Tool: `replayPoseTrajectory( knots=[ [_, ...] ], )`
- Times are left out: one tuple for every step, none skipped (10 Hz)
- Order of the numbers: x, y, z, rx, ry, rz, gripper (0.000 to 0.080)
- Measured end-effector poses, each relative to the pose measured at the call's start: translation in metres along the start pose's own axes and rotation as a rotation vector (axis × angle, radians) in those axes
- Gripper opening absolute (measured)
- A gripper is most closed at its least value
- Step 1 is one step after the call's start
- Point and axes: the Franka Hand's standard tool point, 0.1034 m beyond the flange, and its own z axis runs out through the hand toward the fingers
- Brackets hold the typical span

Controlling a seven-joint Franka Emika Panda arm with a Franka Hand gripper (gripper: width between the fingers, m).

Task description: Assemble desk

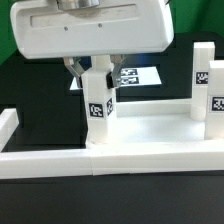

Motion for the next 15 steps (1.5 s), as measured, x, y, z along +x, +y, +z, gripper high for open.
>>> replayPoseTrajectory(
  knots=[
    [-0.0002, -0.0005, 0.0001, 0.0, 0.0, 0.165, 0.0295],
    [-0.0012, -0.0012, 0.0003, -0.003, -0.006, 0.352, 0.0295],
    [-0.0014, -0.002, 0.0, 0.002, -0.027, 0.502, 0.0295],
    [-0.0003, -0.0016, -0.0006, 0.035, -0.063, 0.733, 0.0295],
    [0.0002, -0.0012, -0.0003, 0.053, -0.084, 0.878, 0.0295],
    [-0.0015, -0.0024, 0.0008, 0.053, -0.091, 0.952, 0.0295],
    [-0.0024, -0.0034, 0.0015, 0.053, -0.096, 1.019, 0.0294],
    [-0.0022, -0.0032, 0.0014, 0.052, -0.098, 1.06, 0.0294],
    [-0.002, -0.0039, 0.0012, 0.051, -0.098, 1.116, 0.0294],
    [-0.0009, -0.0042, 0.0008, 0.052, -0.095, 1.174, 0.0294],
    [-0.0005, -0.0045, 0.0006, 0.053, -0.094, 1.204, 0.0294],
    [-0.0001, -0.0042, 0.0005, 0.053, -0.094, 1.22, 0.0294],
    [0.0005, -0.0041, 0.0005, 0.052, -0.093, 1.275, 0.0294],
    [0.0007, -0.0037, 0.0004, 0.05, -0.092, 1.311, 0.0294],
    [0.0008, -0.0034, 0.0001, 0.048, -0.091, 1.331, 0.0295]
  ],
)
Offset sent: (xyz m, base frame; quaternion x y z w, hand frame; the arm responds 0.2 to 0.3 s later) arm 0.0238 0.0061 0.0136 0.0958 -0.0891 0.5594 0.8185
